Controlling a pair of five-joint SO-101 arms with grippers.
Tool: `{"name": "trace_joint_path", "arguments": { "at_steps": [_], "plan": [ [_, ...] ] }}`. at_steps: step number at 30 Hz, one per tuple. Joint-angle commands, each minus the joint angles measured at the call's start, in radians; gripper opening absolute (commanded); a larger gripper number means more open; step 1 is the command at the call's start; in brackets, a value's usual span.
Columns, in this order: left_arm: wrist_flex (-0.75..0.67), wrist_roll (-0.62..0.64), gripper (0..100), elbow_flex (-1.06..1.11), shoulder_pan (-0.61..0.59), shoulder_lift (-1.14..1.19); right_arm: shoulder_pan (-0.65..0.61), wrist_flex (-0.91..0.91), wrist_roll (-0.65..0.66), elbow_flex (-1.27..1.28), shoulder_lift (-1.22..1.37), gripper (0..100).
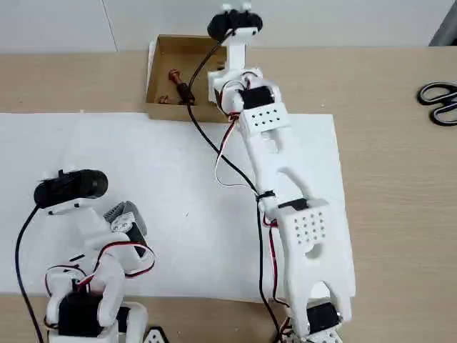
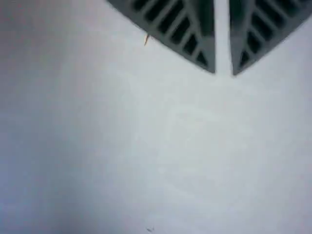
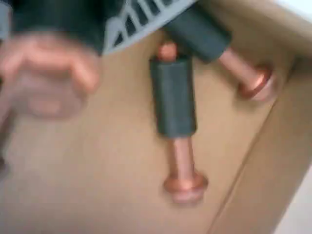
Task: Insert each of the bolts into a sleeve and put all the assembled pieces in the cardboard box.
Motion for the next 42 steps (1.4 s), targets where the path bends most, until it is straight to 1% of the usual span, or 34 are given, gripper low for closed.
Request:
{"name": "trace_joint_path", "arguments": {
  "at_steps": [1, 7, 12, 14, 18, 20, 23, 32, 34, 36, 37, 41, 42],
  "plan": [
    [-0.015, -0.008, 1, -0.004, 0.000, -0.006, 0.008, -0.062, 0.014, -0.166, 0.071, 0.4],
    [-0.015, -0.008, 1, 0.013, 0.000, -0.006, 0.008, -0.068, 0.061, -0.321, 0.243, 0.5],
    [-0.015, -0.026, 1, 0.013, 0.000, -0.006, 0.008, -0.056, 0.064, -0.402, 0.286, 1.0],
    [-0.015, -0.048, 1, 0.022, 0.000, -0.006, 0.005, -0.035, 0.064, -0.405, 0.286, 5.1],
    [-0.015, -0.057, 1, 0.022, 0.000, -0.009, 0.004, 0.030, 0.064, -0.407, 0.286, 21.8],
    [-0.017, -0.057, 1, 0.022, 0.000, -0.009, 0.004, 0.039, 0.064, -0.407, 0.286, 24.5],
    [-0.020, -0.057, 1, 0.022, 0.000, -0.011, 0.007, 0.030, 0.064, -0.411, 0.286, 24.4],
    [-0.023, -0.057, 1, 0.021, -0.006, -0.011, 0.008, 0.041, 0.066, -0.543, 0.286, 24.4],
    [-0.023, -0.055, 1, 0.018, -0.006, -0.011, 0.008, 0.084, 0.066, -0.597, 0.286, 24.3],
    [-0.023, -0.054, 1, 0.016, -0.008, -0.011, 0.007, 0.156, 0.066, -0.664, 0.286, 21.0],
    [-0.023, -0.054, 1, 0.016, -0.008, -0.012, 0.007, 0.197, 0.066, -0.700, 0.286, 17.9],
    [-0.025, -0.052, 1, -0.010, -0.008, -0.012, 0.024, 0.302, 0.060, -0.706, 0.245, 0.2],
    [-0.025, -0.052, 1, -0.019, -0.008, -0.012, 0.028, 0.329, 0.058, -0.706, 0.216, 0.4]
  ]
}}
